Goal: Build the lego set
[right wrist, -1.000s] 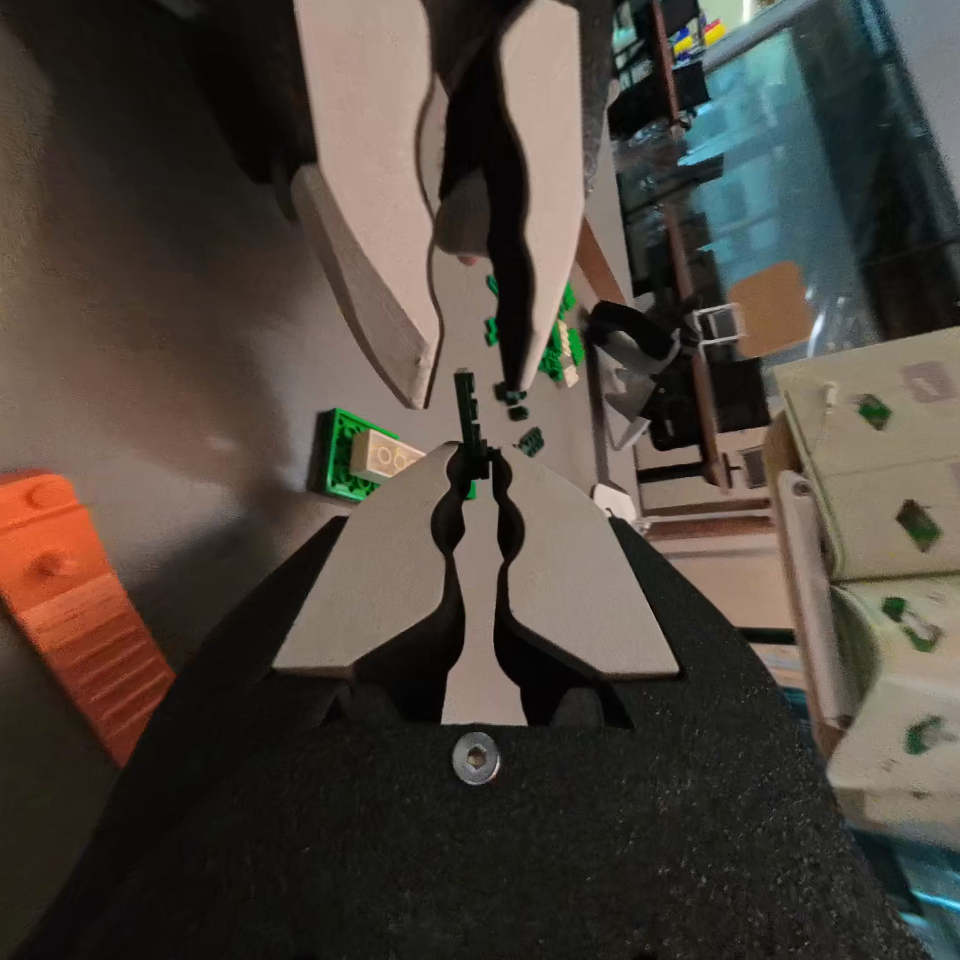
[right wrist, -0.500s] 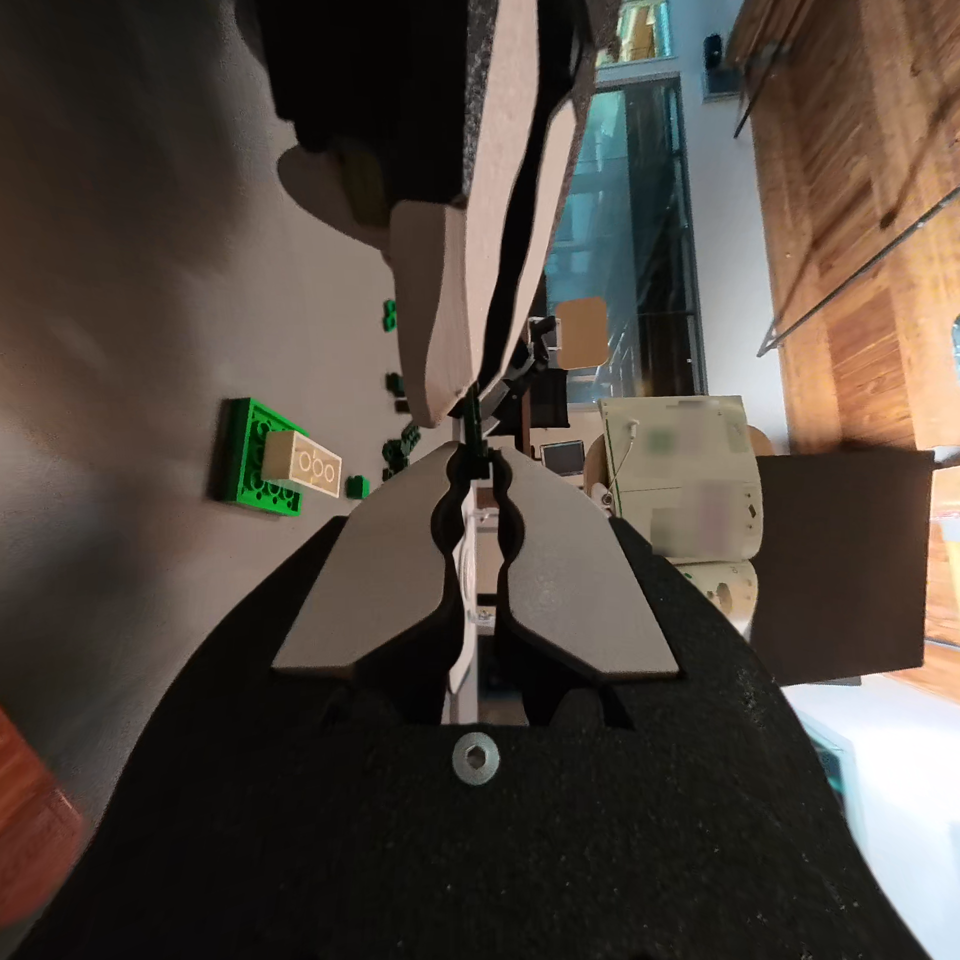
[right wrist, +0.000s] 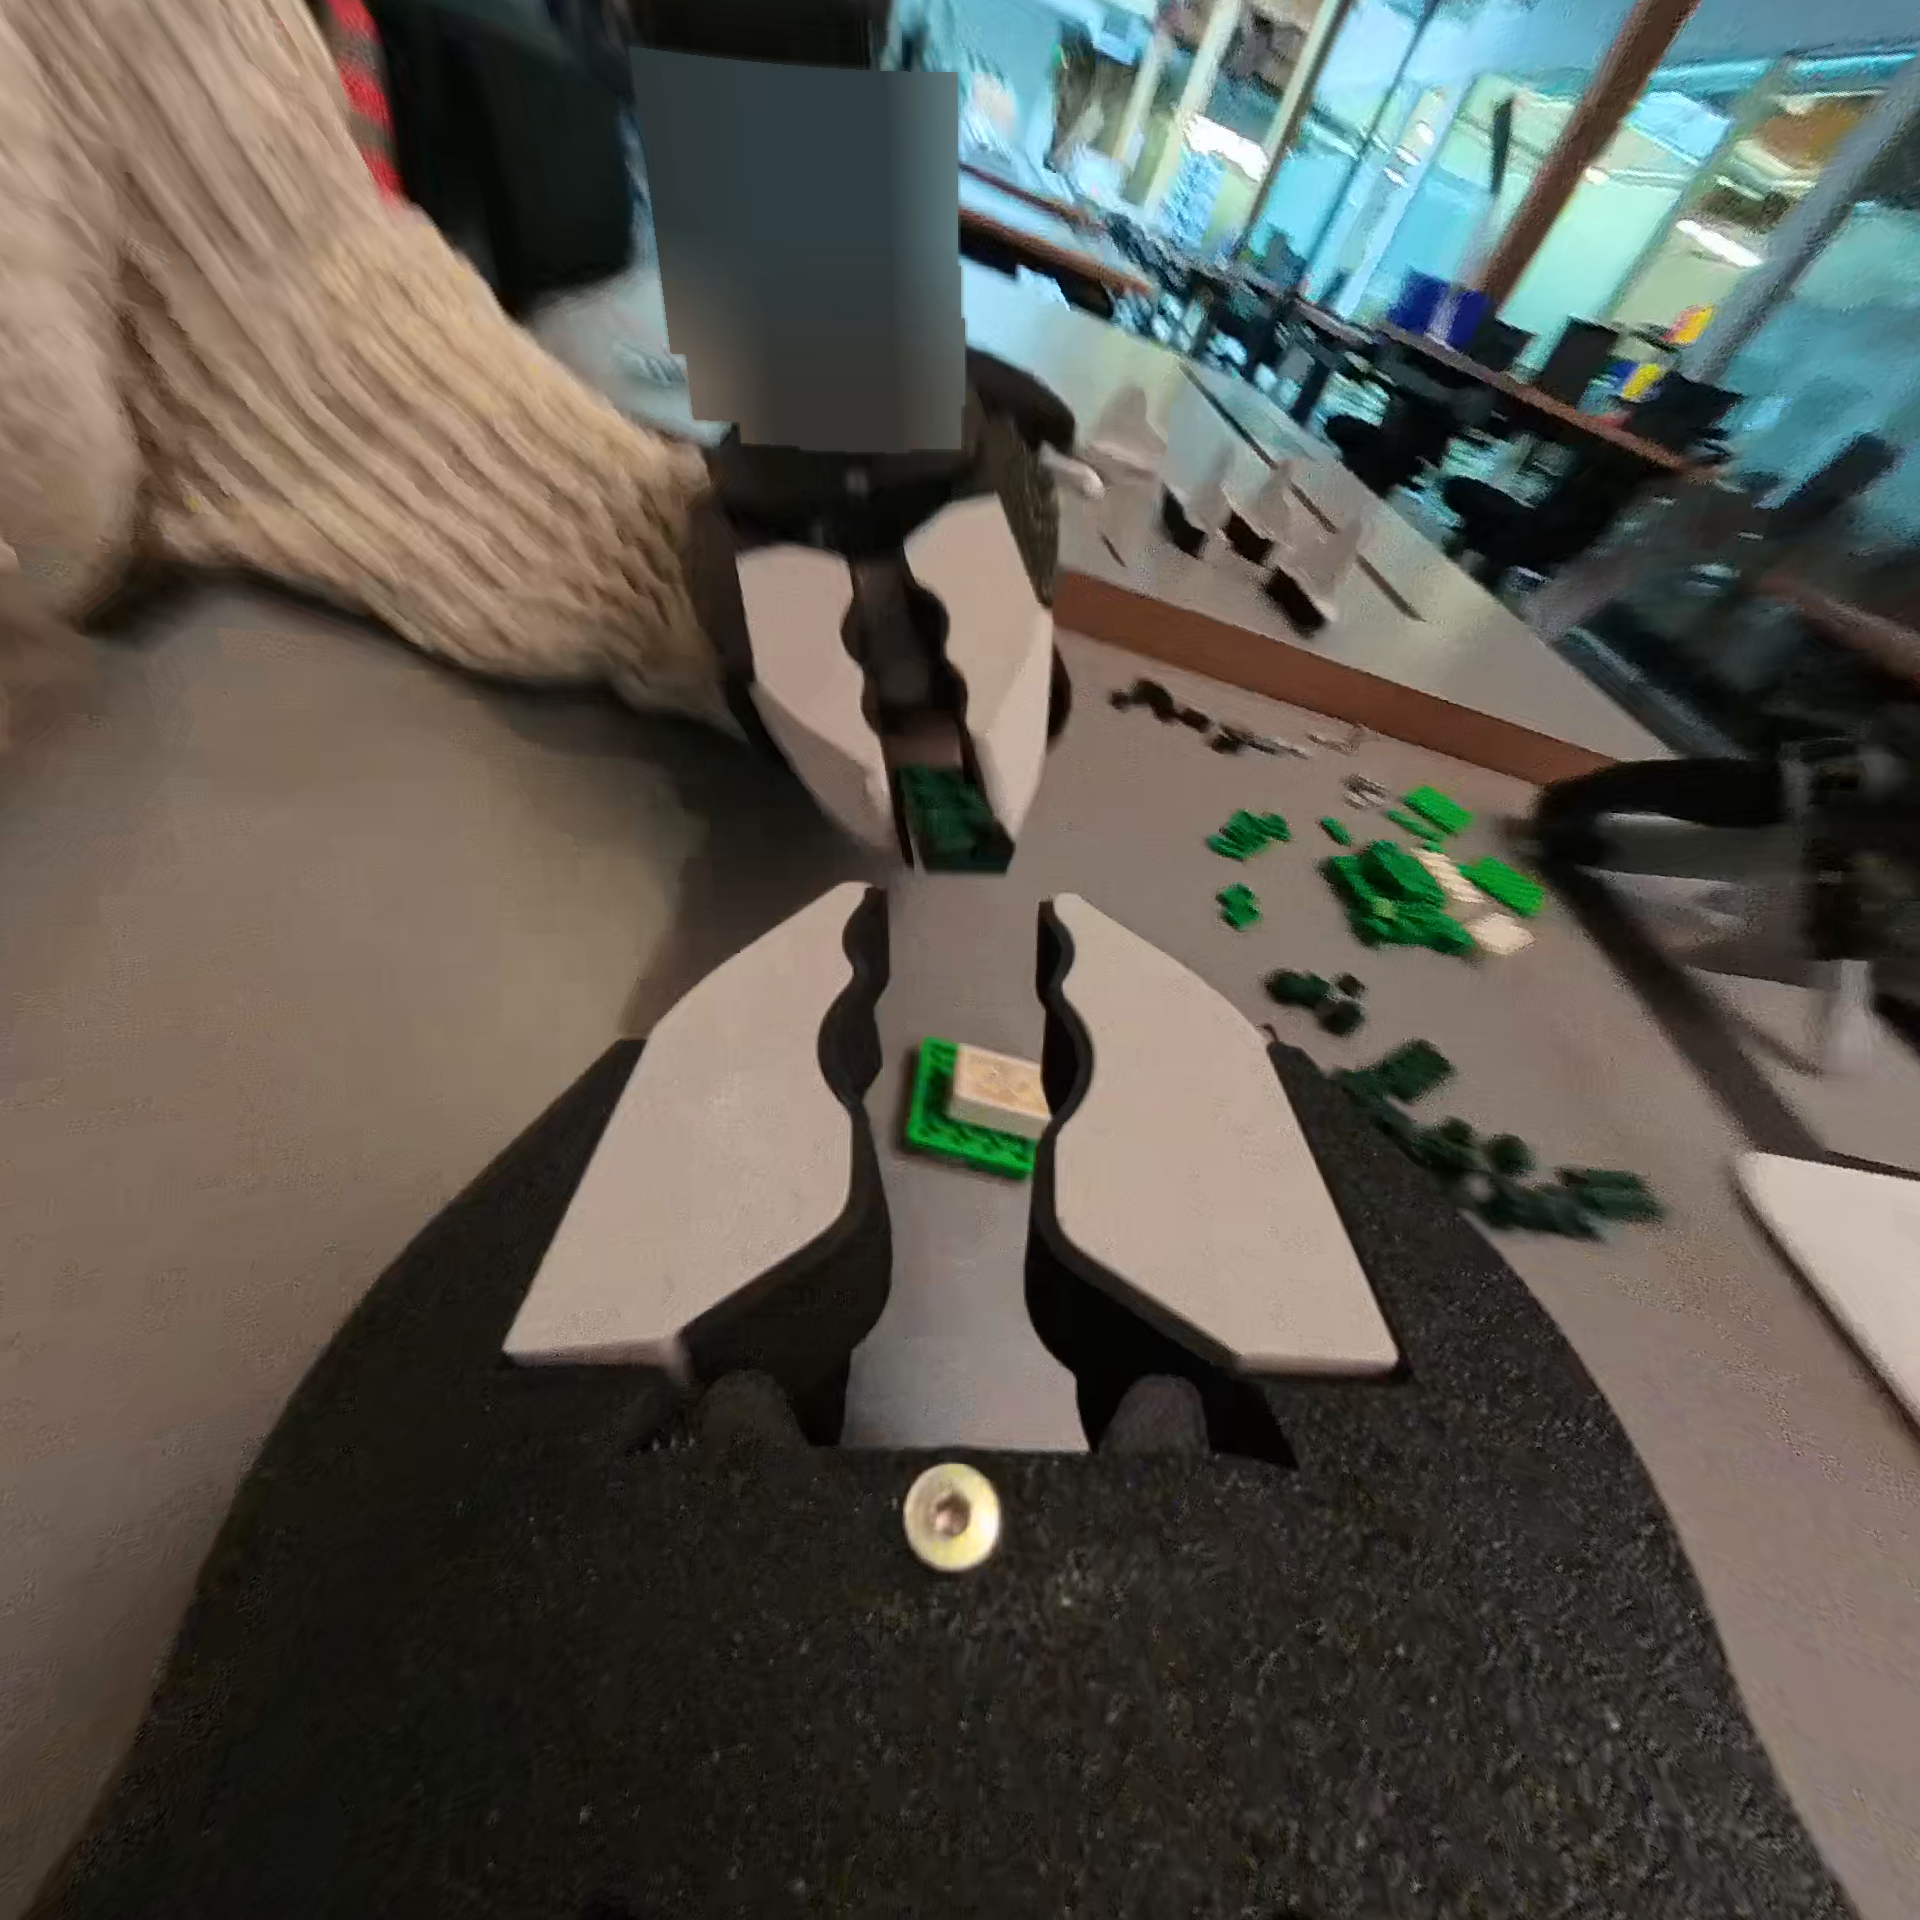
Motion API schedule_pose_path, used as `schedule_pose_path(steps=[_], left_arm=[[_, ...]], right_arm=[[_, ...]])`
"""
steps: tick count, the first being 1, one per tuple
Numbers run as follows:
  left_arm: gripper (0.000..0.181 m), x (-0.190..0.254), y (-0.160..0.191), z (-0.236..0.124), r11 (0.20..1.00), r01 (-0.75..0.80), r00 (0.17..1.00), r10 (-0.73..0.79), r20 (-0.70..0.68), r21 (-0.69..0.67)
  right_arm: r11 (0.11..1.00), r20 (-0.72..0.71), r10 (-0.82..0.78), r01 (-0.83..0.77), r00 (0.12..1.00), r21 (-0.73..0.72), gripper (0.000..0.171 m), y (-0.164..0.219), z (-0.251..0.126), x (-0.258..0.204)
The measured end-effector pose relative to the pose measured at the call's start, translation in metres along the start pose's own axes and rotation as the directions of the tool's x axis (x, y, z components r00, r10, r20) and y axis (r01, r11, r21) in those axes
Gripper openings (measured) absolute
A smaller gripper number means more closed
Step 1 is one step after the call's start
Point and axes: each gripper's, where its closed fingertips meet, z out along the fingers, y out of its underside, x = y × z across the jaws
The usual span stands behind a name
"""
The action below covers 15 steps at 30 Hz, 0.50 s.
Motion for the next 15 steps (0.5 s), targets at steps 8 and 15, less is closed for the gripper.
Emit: schedule_pose_path(steps=[8,15], left_arm=[[0.016,0.017,-0.005,0.003,0.999,-0.040,0.996,0.043,-0.082,0.031],[0.016,0.019,-0.007,0.004,0.998,-0.044,0.995,0.048,-0.086,0.041]], right_arm=[[0.996,0.132,0.072,-0.077,0.989,0.032,0.025,-0.010,0.001,-0.019],[0.997,0.125,0.069,-0.072,0.990,0.021,0.016,-0.009,-0.001,-0.019]])
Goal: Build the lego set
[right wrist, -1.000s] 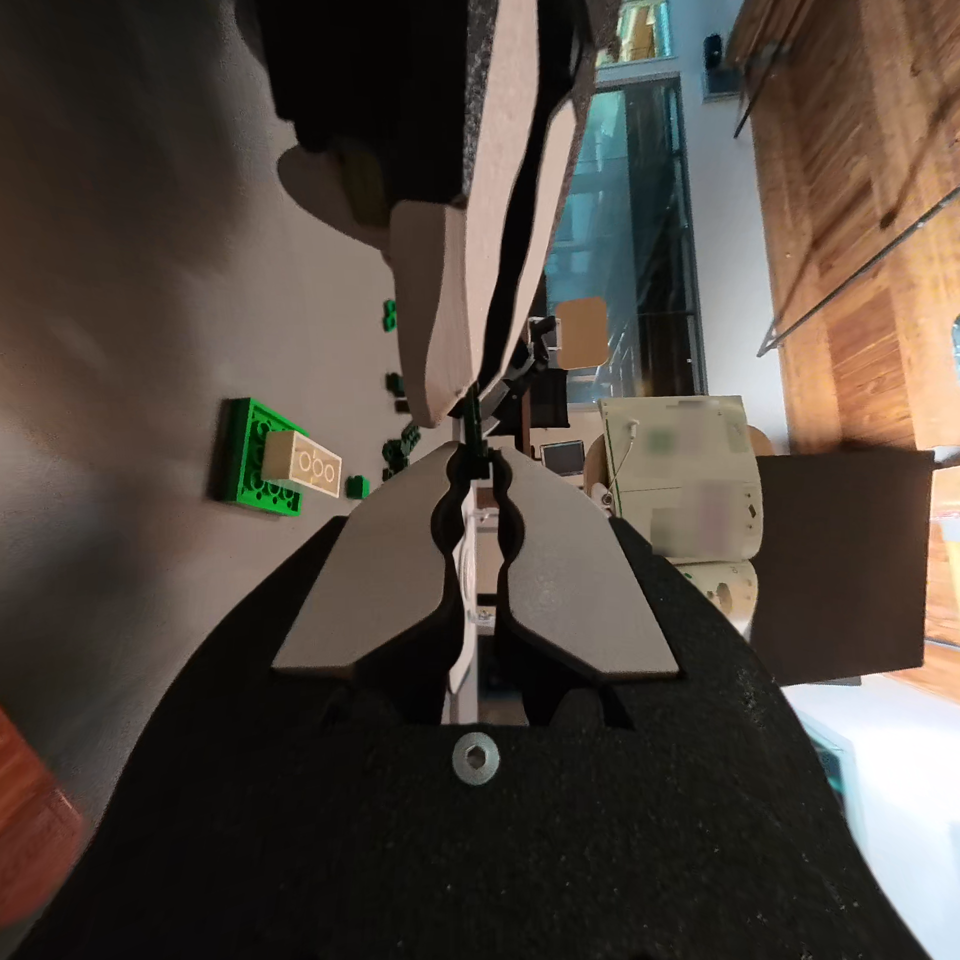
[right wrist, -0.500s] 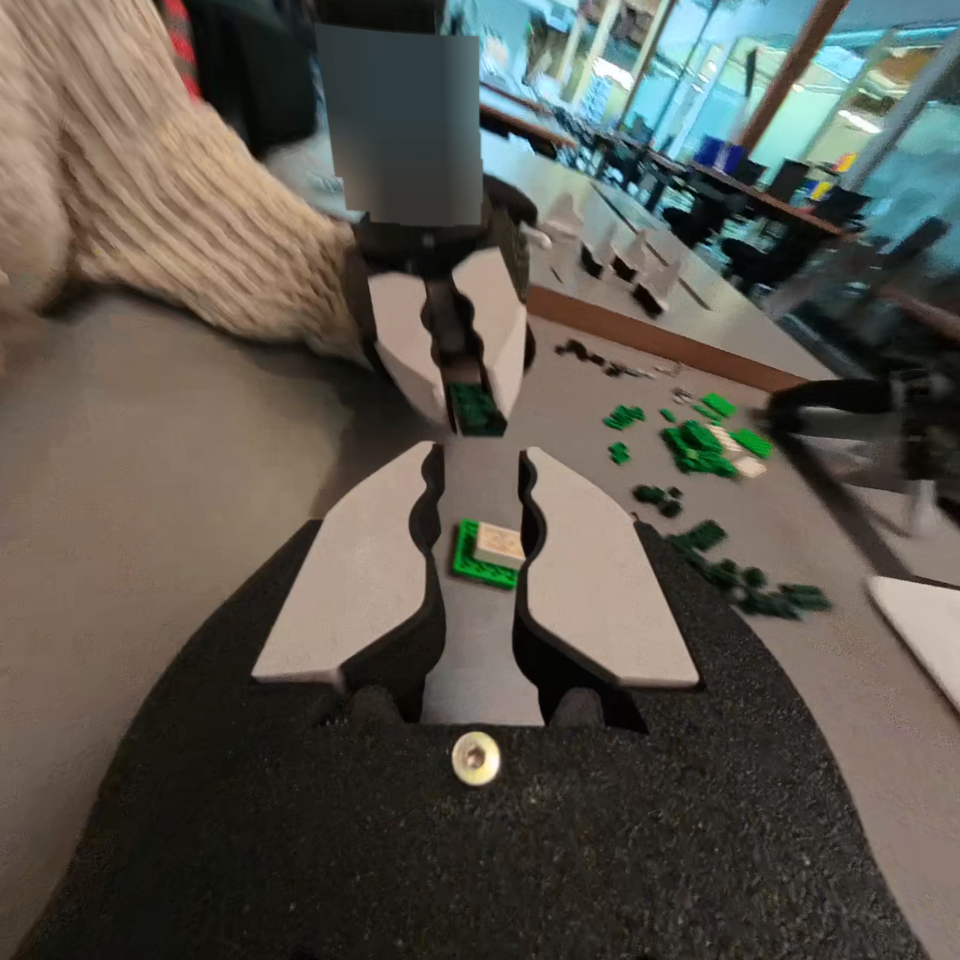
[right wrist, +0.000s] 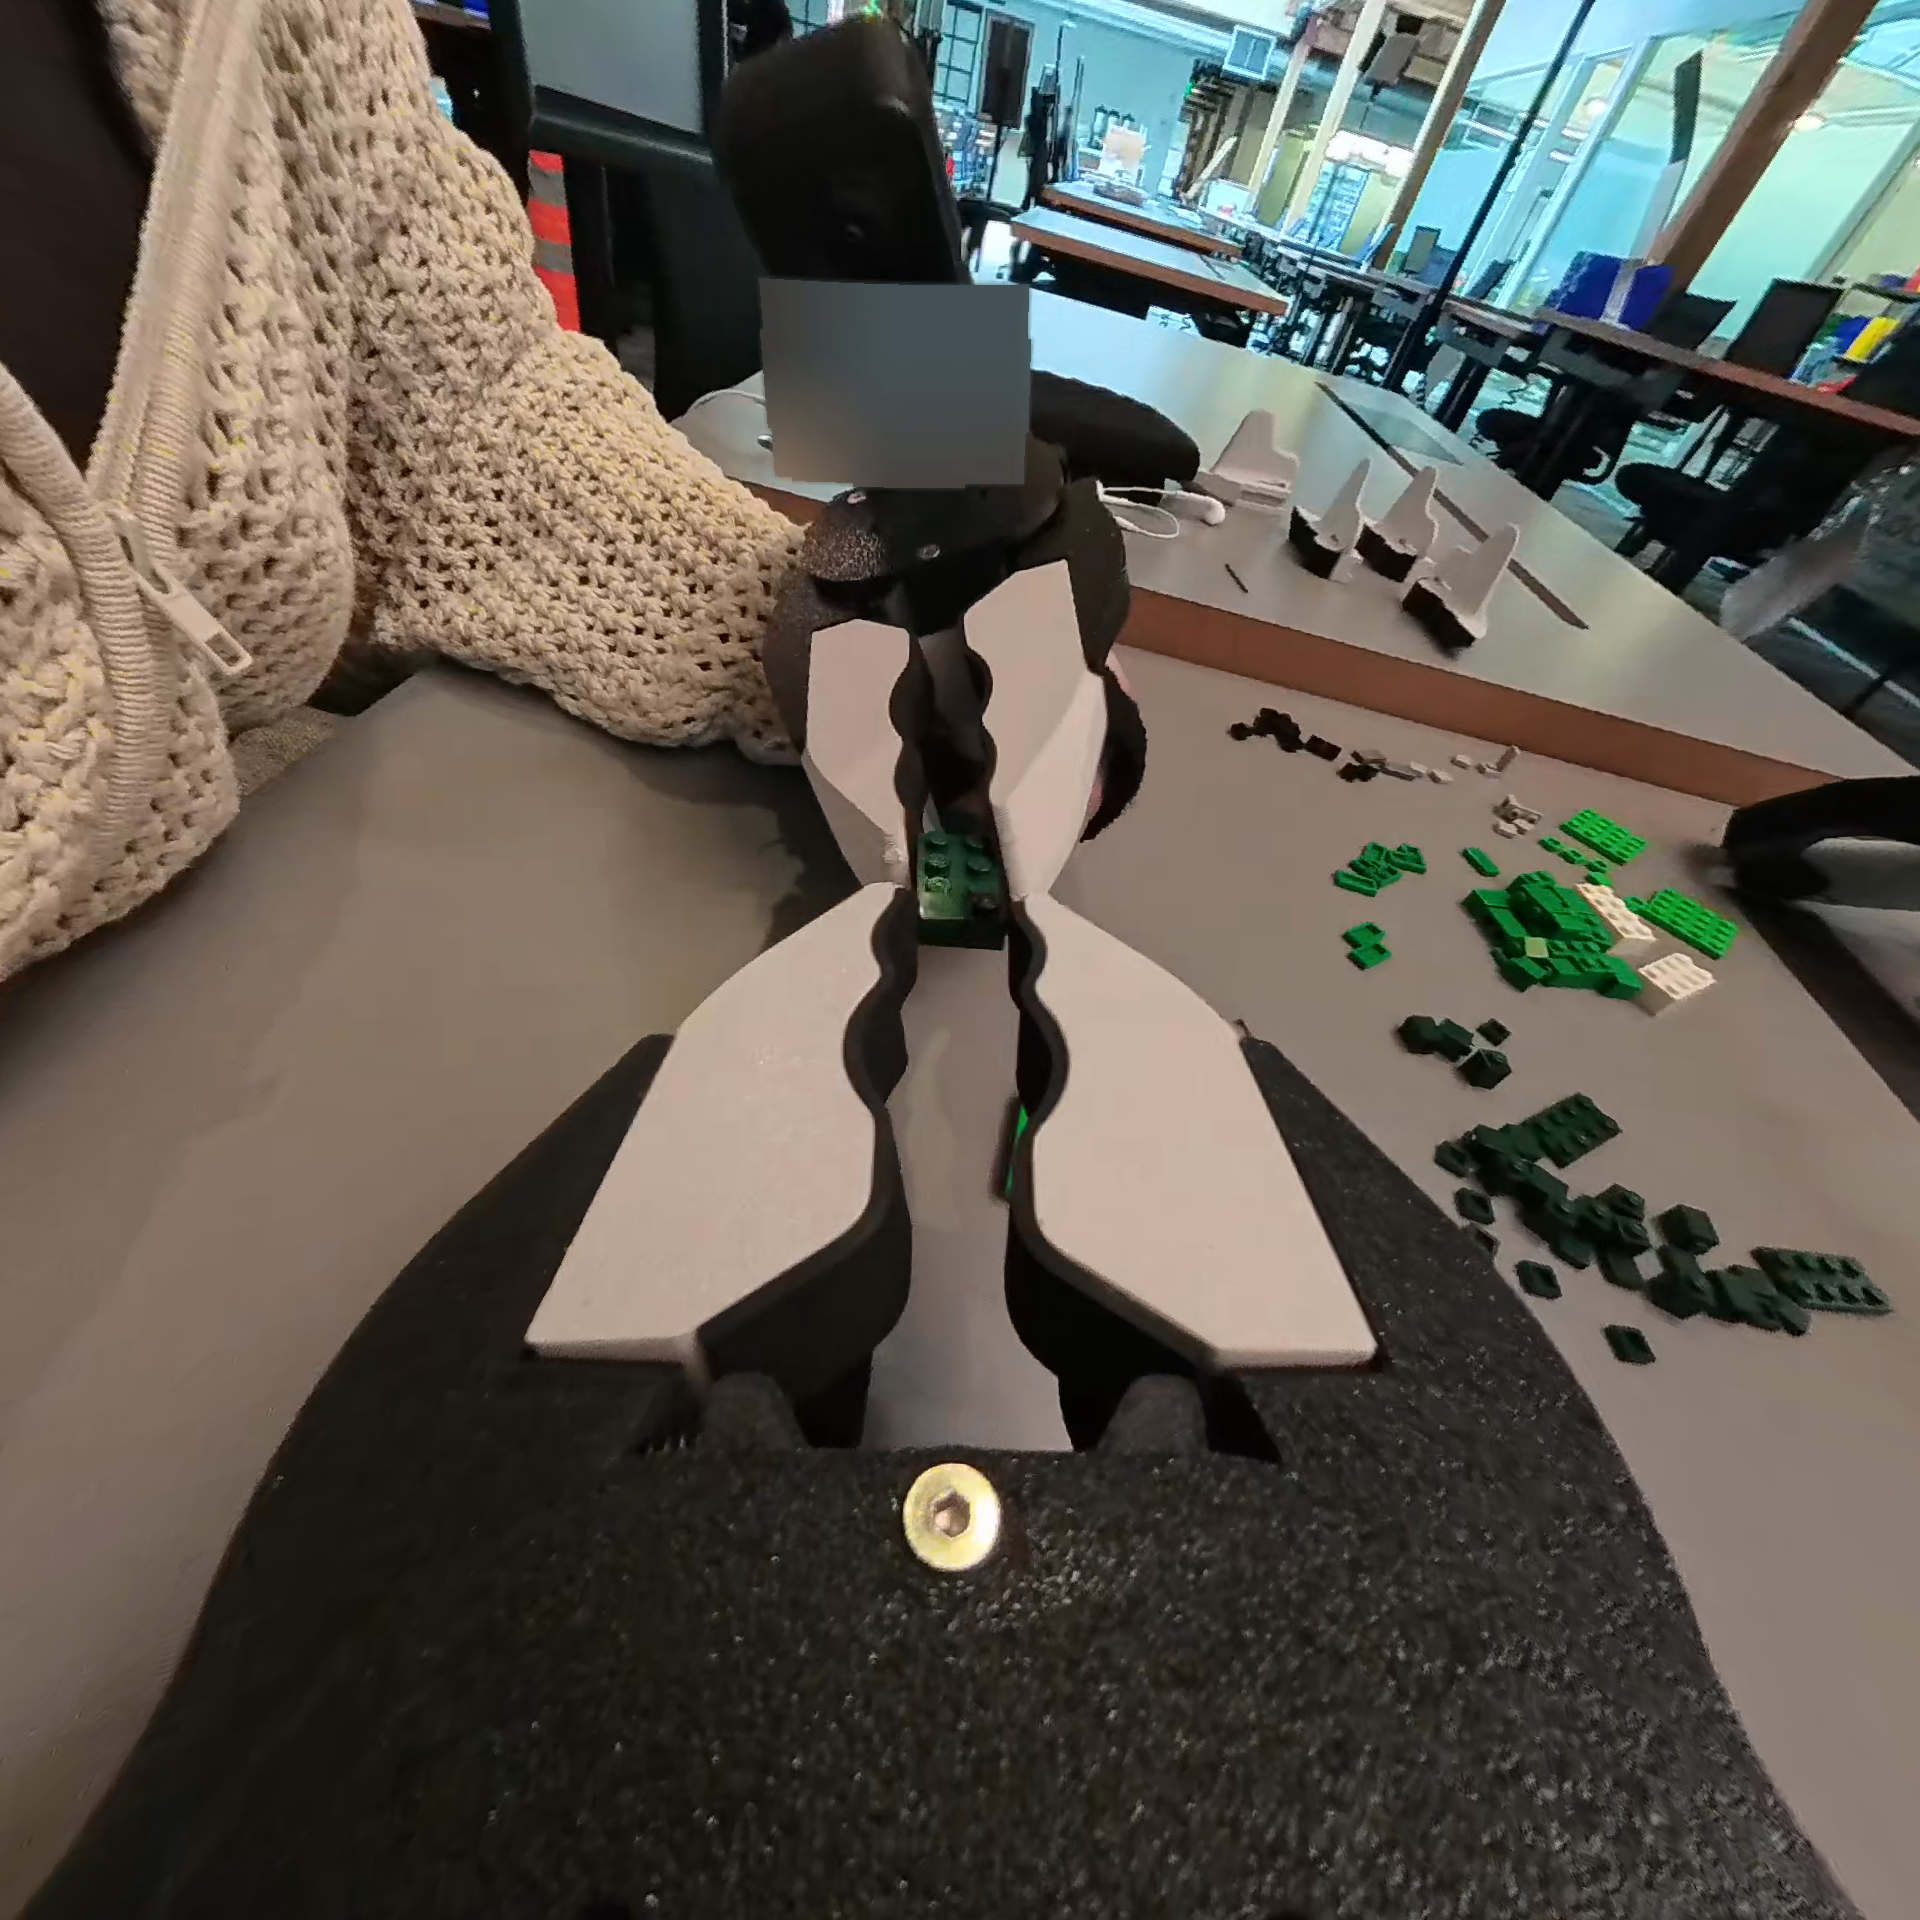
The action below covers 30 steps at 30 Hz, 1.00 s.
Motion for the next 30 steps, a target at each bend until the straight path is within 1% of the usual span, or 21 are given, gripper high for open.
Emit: schedule_pose_path(steps=[5,7,9,15,19,24,30], left_arm=[[0.016,-0.011,0.003,0.002,0.999,0.000,0.996,0.003,0.091,-0.037],[0.016,-0.016,0.002,0.000,0.999,0.000,0.992,0.006,0.129,-0.042],[0.016,-0.019,0.002,-0.001,0.999,-0.003,0.989,0.009,0.147,-0.041],[0.016,-0.019,0.002,-0.002,0.999,0.002,0.990,0.004,0.144,-0.036],[0.016,-0.019,0.002,-0.002,0.999,-0.002,0.990,0.007,0.143,-0.034],[0.016,-0.020,0.001,-0.002,1.000,0.002,0.989,0.002,0.146,-0.029],[0.016,-0.020,0.002,-0.002,1.000,0.006,0.990,-0.002,0.142,-0.030]], right_arm=[[1.000,-0.085,-0.001,0.001,0.996,0.009,0.018,0.000,-0.001,0.011],[0.999,-0.123,-0.036,0.038,0.992,0.018,0.023,-0.002,0.000,0.014],[0.998,-0.151,-0.060,0.064,0.987,0.026,0.025,-0.004,-0.001,0.016],[0.998,-0.091,-0.005,0.011,0.996,0.067,0.026,-0.010,-0.009,0.011],[0.999,-0.085,-0.017,0.020,0.996,0.035,0.025,-0.006,-0.007,0.009],[0.999,-0.069,-0.003,0.005,0.998,0.036,0.021,-0.006,-0.010,0.007],[0.999,-0.063,0.005,-0.003,0.998,0.032,0.021,-0.005,-0.009,0.006]])
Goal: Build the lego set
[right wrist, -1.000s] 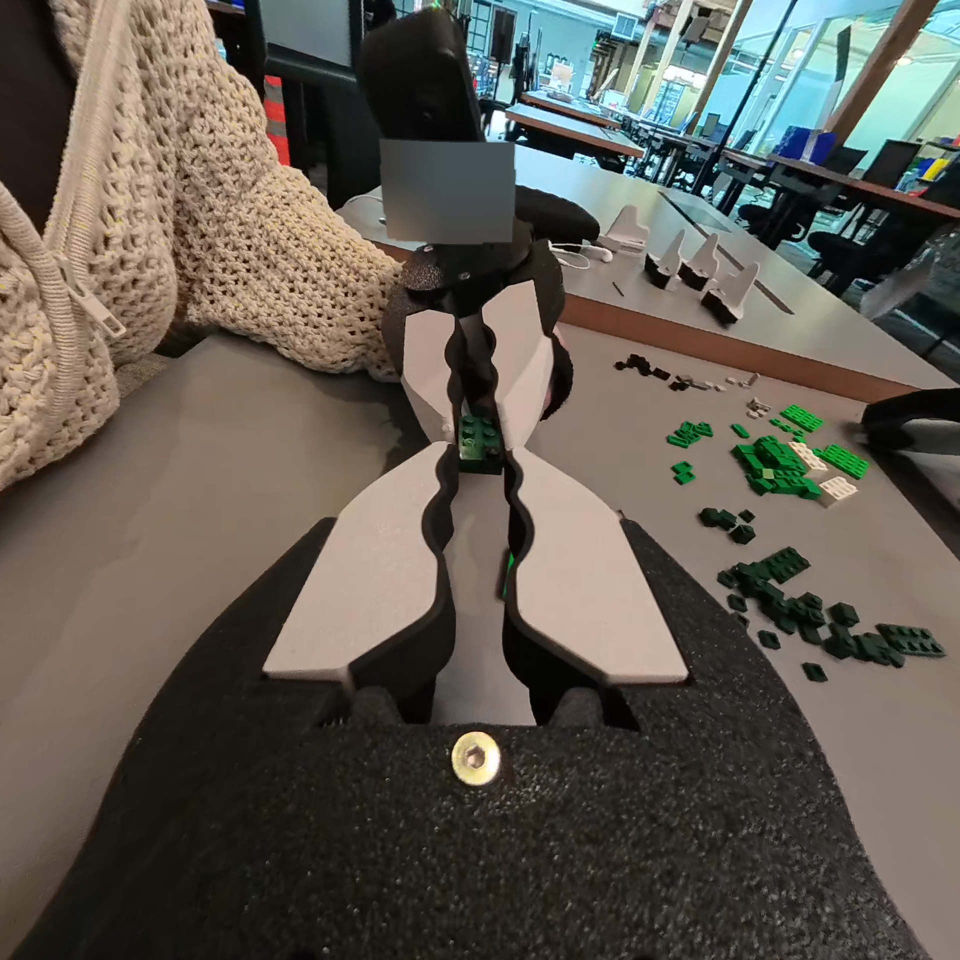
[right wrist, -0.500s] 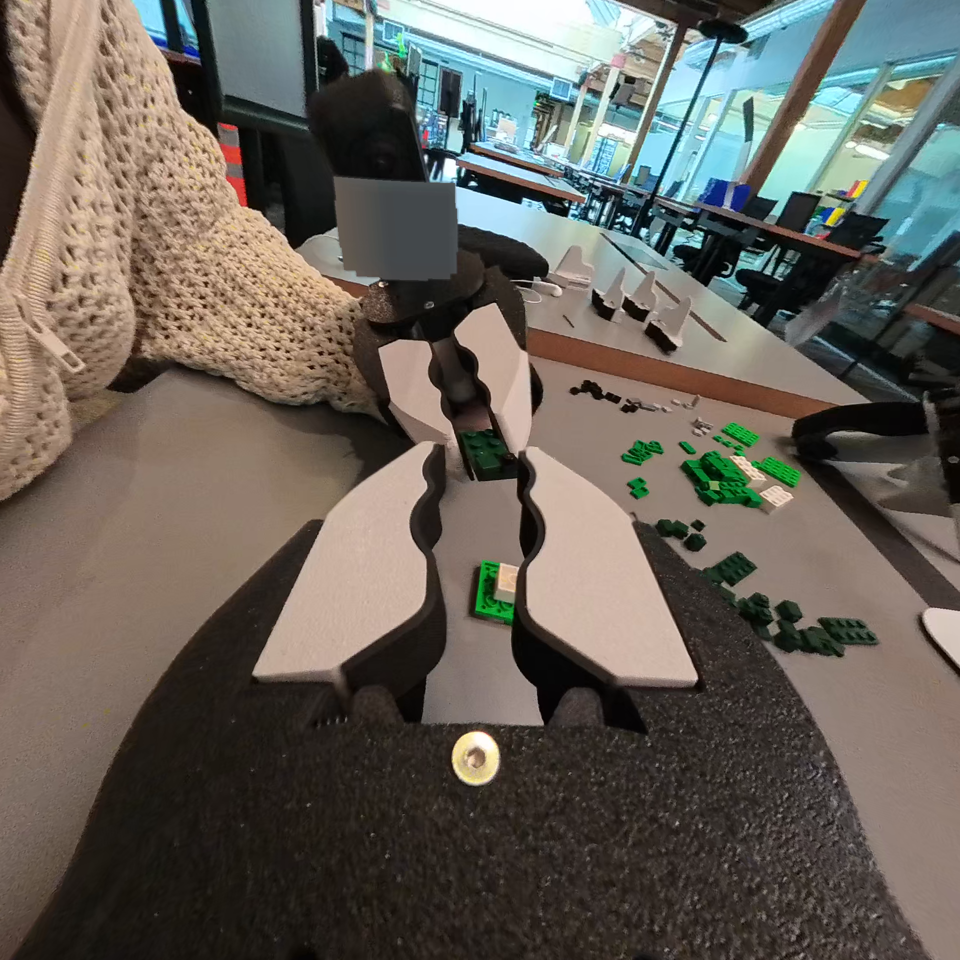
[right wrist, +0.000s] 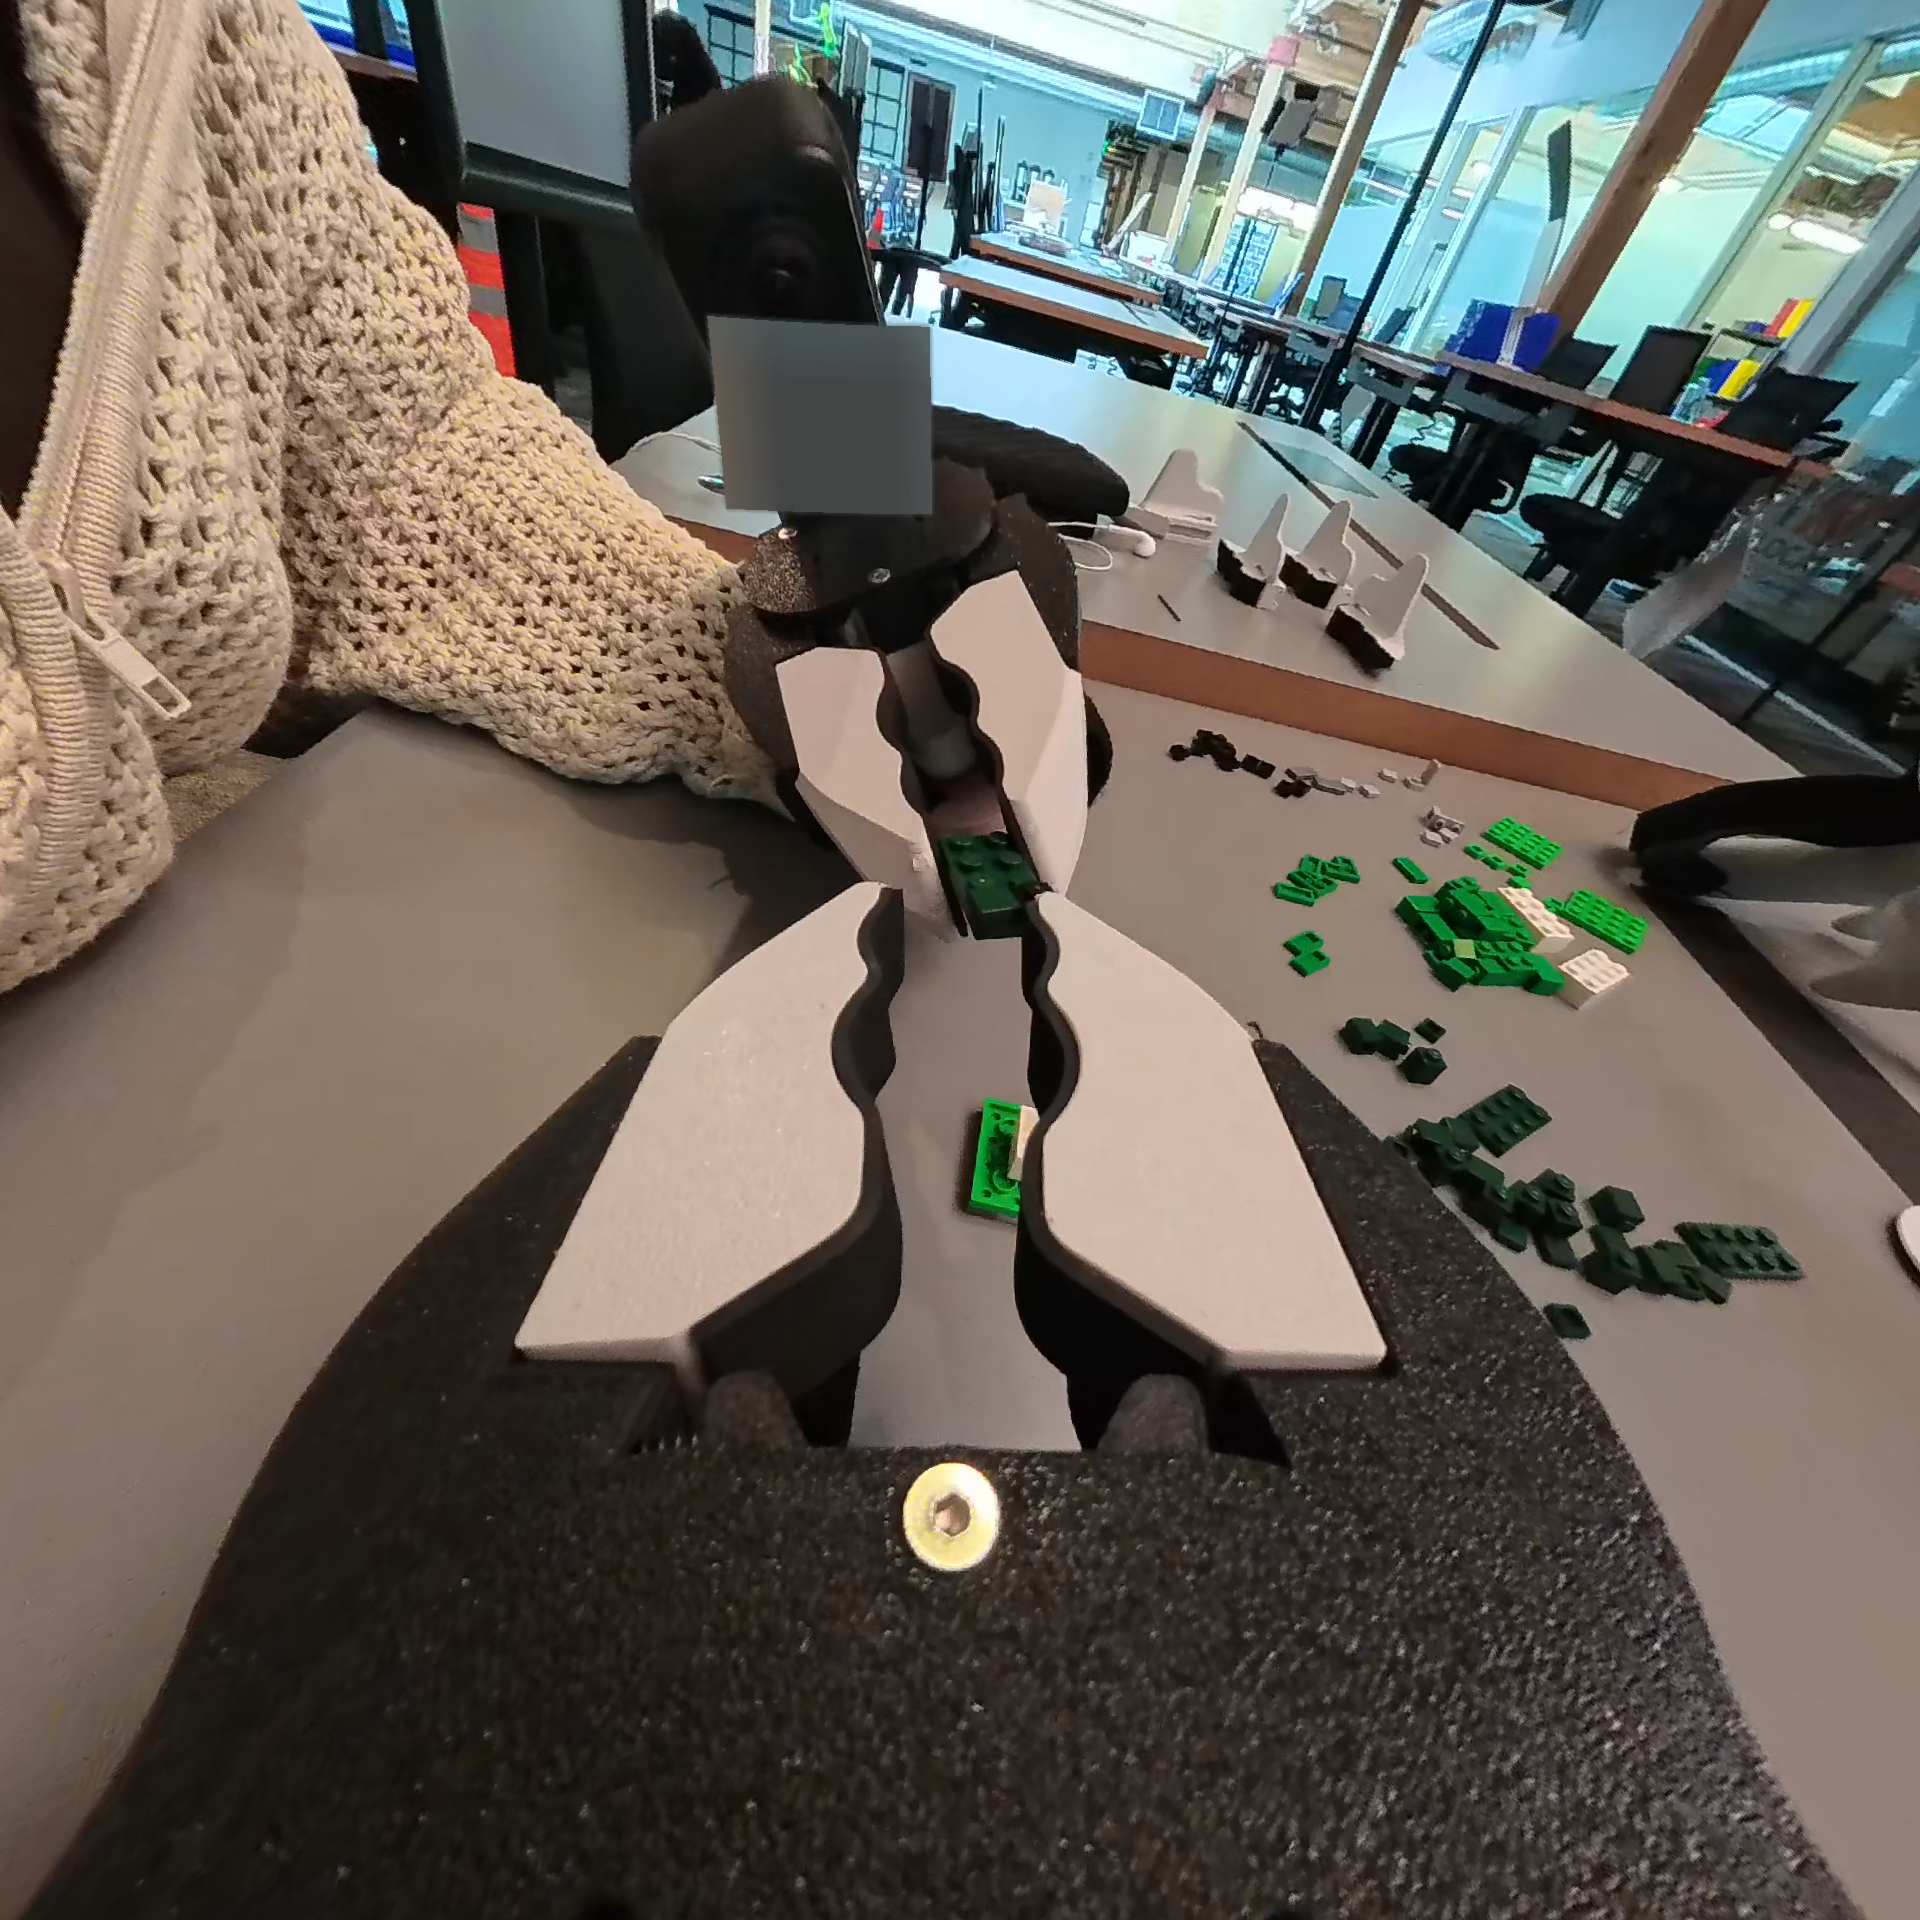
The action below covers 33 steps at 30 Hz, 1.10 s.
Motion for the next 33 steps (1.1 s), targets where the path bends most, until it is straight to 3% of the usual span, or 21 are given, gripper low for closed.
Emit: schedule_pose_path(steps=[13,15,16,18,23,27,33], left_arm=[[0.015,0.002,0.006,0.002,0.999,0.001,1.000,-0.002,-0.014,-0.033],[0.013,0.013,0.011,0.009,0.996,-0.043,0.998,0.039,-0.054,-0.076],[0.012,0.020,0.010,0.013,0.993,-0.078,0.995,0.071,-0.074,-0.090],[0.008,0.022,0.015,0.014,0.983,-0.132,0.990,0.124,-0.065,-0.127],[0.006,0.003,0.020,0.008,0.991,-0.024,1.000,0.024,-0.003,-0.135],[0.006,0.008,0.023,0.011,0.985,-0.054,0.998,0.052,-0.020,-0.161],[0.006,0.007,0.024,0.011,0.984,-0.065,0.998,0.063,-0.018,-0.163]], right_arm=[[0.999,-0.021,-0.037,0.037,0.999,-0.018,0.023,-0.002,0.002,-0.002],[0.999,0.075,-0.034,0.033,0.997,0.024,0.015,-0.011,0.012,-0.021],[0.997,0.098,-0.063,0.068,0.993,-0.042,0.020,-0.003,0.022,-0.029],[0.985,0.088,-0.150,0.156,0.985,-0.075,0.019,0.001,0.031,-0.035],[0.998,0.021,-0.051,0.051,0.998,-0.033,0.020,-0.001,0.016,-0.012],[0.999,-0.042,-0.039,0.038,0.998,-0.021,0.019,-0.001,0.006,0.003],[0.971,-0.093,-0.175,0.155,0.980,-0.183,0.023,0.021,0.002,0.014]])
